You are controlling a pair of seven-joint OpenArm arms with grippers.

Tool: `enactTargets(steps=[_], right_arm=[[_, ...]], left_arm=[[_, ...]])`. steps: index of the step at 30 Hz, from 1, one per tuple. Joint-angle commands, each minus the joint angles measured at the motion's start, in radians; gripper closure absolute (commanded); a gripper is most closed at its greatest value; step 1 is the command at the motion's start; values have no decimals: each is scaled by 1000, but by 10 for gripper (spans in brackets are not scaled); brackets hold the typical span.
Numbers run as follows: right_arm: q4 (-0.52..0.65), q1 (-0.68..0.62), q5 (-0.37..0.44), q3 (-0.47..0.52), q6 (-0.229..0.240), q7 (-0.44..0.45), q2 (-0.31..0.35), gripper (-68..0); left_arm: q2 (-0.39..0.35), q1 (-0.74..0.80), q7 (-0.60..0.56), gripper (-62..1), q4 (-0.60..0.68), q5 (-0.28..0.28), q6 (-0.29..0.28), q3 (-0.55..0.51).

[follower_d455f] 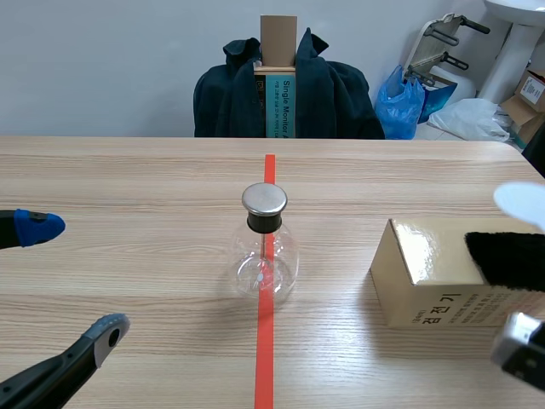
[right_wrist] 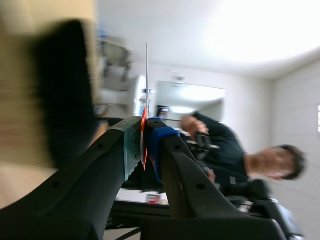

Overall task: Do the electroscope experiment.
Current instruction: 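Rub the plate on the fur, then bring the plate to the electroscope and point at the metal foil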

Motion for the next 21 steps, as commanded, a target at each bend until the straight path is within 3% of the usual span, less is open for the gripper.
enactTargets(steps=[1, 5, 9, 12, 19, 21], right_arm=[[69, 6, 29, 9, -61, -18, 38, -8], [184, 6, 81, 11, -61, -54, 86, -8], [290, 10, 128, 15, -61, -57, 121, -8], [359, 15, 156, 15, -61, -57, 140, -8], [463, 56, 177, 13, -60, -55, 146, -8], [483, 65, 188, 13, -31, -52, 146, -8]], left_arm=[[-1, -4, 1, -623, 6, -8, 3, 5], [-18, -37, 78, -601, 2, -11, 5, 5], [-37, -90, 150, -337, -24, -34, -3, 7], [-52, -136, 188, -213, -56, -35, -7, 7], [-67, -263, 211, -40, -197, -42, -50, 14], [-67, -312, 207, -30, -248, -43, -77, 34]])
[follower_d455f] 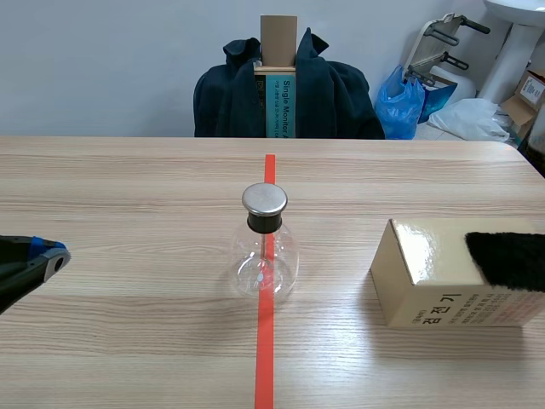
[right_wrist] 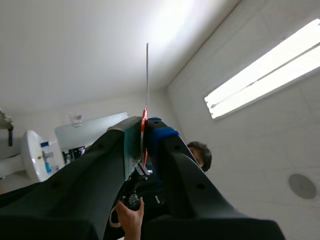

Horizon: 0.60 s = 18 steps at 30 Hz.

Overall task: Do the electroscope experiment.
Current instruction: 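Bring the plate to the electroscope and point at the metal foil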

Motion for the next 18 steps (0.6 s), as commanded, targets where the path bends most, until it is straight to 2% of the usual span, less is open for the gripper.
enactTargets(steps=[1, 4, 10, 16, 18], right_arm=[[23, 16, 13, 13, -18, -4, 11, -8], [51, 27, 24, 13, 4, -4, 11, -8], [79, 26, 31, 13, 4, 8, 11, -8], [79, 27, 31, 13, 3, 24, 11, -8], [79, 26, 31, 13, 3, 26, 11, -8]], left_arm=[[0, -42, -23, -30, -23, -11, -26, 30], [0, -119, -58, -30, -106, -14, -52, 86], [14, -280, -164, -32, -294, -29, -69, 220], [76, -443, -226, -32, -479, -28, -73, 362], [103, -494, -249, -32, -537, -8, -72, 411]])
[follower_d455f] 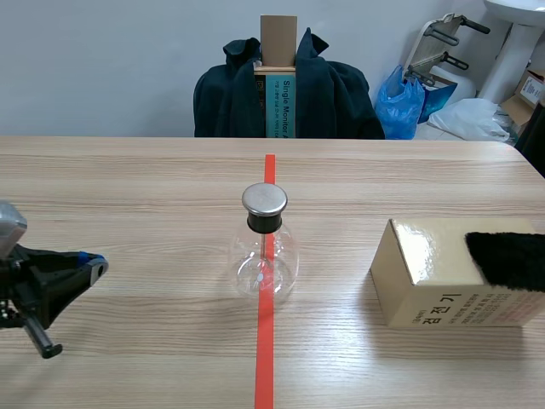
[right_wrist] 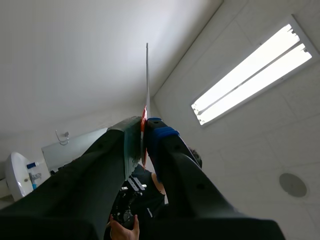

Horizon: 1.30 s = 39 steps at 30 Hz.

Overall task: Do the electroscope experiment.
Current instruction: 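Bring the plate to the electroscope and point at the metal foil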

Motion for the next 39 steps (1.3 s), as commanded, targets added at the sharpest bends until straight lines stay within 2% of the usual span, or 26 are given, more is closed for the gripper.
enactTargets(steps=[1, 7, 13, 19, 24, 31, 36, 39], right_arm=[[10, 12, 11, 13, -7, -5, 11, -8], [10, 15, 22, 13, -7, 23, 11, -8], [10, 34, 95, 4, -3, 79, 11, -8], [-27, 137, 85, -101, -3, 85, -11, -8], [-135, 225, 6, -210, -7, 87, -69, -8], [-319, 343, -39, -337, -7, 101, -142, -8], [-441, 387, -66, -409, -7, 113, -172, -8], [-502, 397, -82, -450, -6, 124, -175, -8]], left_arm=[[27, -37, -35, -32, -4, 21, -6, 21], [114, -142, -126, -32, -130, 114, -5, 123], [184, -202, -158, -32, -200, 132, -5, 180], [232, -231, -187, -32, -242, 196, -5, 220], [253, -243, -198, -32, -252, 194, 0, 244], [277, -249, -193, -32, -252, 195, 30, 248], [285, -249, -194, -32, -252, 193, 34, 248], [289, -249, -190, -32, -252, 193, 55, 248]])
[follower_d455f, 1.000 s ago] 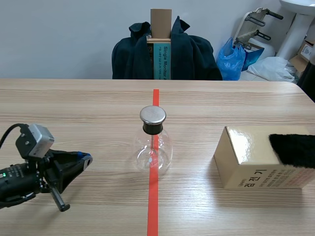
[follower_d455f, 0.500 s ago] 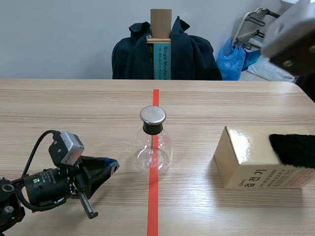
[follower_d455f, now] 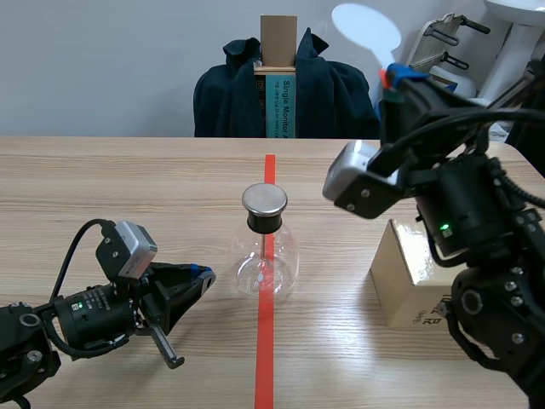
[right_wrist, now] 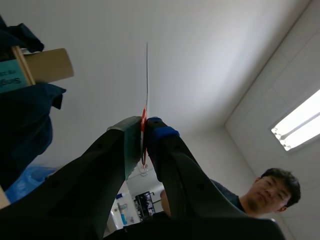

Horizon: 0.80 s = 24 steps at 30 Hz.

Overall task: Do the electroscope experiment.
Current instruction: 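Bring the plate to the electroscope and point at the metal foil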

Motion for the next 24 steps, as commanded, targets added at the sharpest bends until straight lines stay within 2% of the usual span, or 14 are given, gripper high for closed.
enactTargets(steps=[1, 11, 24], right_arm=[[4, 14, -5, -12, -7, 13, 10, -8], [-90, 1, -44, -72, -7, 21, 10, -8], [-112, -77, -63, -74, -3, 28, 10, -8]], left_arm=[[13, -12, -8, -32, 14, -11, 10, -3], [20, -14, 19, -32, 14, -11, 24, -3], [20, -14, 27, -32, 13, -11, 24, -3]])
